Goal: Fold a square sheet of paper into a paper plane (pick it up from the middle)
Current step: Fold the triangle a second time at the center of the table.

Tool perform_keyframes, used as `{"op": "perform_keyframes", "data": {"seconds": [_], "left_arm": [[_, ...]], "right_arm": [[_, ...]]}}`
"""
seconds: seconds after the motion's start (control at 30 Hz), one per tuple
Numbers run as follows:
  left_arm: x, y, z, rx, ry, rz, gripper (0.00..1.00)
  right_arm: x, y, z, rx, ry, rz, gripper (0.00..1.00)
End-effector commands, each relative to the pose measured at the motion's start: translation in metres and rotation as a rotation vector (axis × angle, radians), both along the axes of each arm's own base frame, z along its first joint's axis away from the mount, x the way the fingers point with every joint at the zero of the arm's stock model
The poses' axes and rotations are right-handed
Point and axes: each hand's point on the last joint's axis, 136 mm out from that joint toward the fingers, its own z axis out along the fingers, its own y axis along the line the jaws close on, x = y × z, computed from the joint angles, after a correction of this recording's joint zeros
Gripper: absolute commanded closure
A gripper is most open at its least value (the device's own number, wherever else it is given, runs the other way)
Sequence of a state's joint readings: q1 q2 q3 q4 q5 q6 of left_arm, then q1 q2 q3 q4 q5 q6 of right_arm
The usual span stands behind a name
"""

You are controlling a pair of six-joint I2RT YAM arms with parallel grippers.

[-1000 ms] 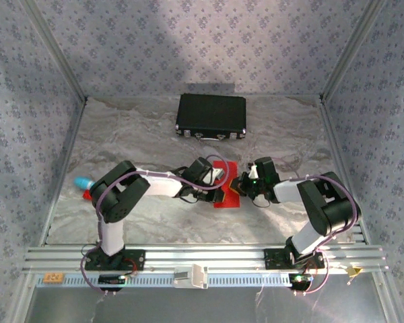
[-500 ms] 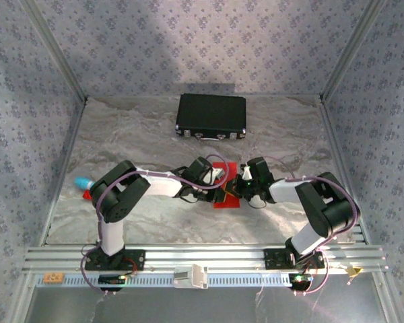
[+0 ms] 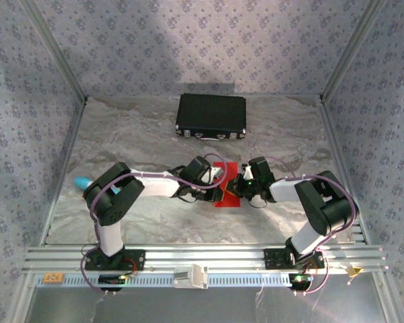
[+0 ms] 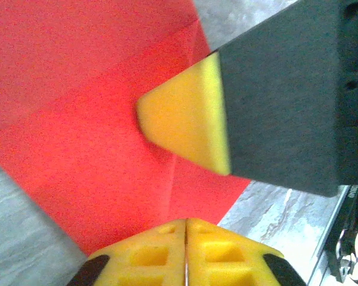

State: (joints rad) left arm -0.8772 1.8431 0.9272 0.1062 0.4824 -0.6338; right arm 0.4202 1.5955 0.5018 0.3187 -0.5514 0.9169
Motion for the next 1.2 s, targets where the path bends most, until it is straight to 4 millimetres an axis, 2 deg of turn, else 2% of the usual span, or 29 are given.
{"op": "perform_keyframes", "data": {"seconds": [0.0,0.1,0.27,0.43,0.63,0.83,1.17], "left_arm": [[-0.003,0.007,-0.021,0.074,0.035,-0.006,0.96],[-0.006,0.013,-0.032,0.104,0.051,-0.001,0.98],[-0.009,0.019,-0.039,0.128,0.062,0.003,1.0],[-0.008,0.02,-0.04,0.139,0.06,0.009,1.0],[-0.009,0.021,-0.04,0.147,0.062,0.009,1.0],[-0.009,0.022,-0.041,0.149,0.064,0.006,1.0],[-0.01,0.022,-0.043,0.153,0.07,0.003,1.0]], "right_arm": [[0.001,-0.001,-0.002,0.004,0.008,-0.006,1.0],[0.002,0.0,0.004,0.013,-0.006,-0.007,1.0],[0.001,0.007,0.015,0.024,-0.027,0.019,1.0],[-0.006,0.011,0.001,0.005,0.011,0.033,1.0],[-0.005,-0.008,-0.018,-0.027,0.056,-0.017,1.0],[0.013,-0.022,-0.015,0.0,0.045,-0.058,1.0],[0.03,-0.043,-0.015,0.019,0.046,-0.13,1.0]]}}
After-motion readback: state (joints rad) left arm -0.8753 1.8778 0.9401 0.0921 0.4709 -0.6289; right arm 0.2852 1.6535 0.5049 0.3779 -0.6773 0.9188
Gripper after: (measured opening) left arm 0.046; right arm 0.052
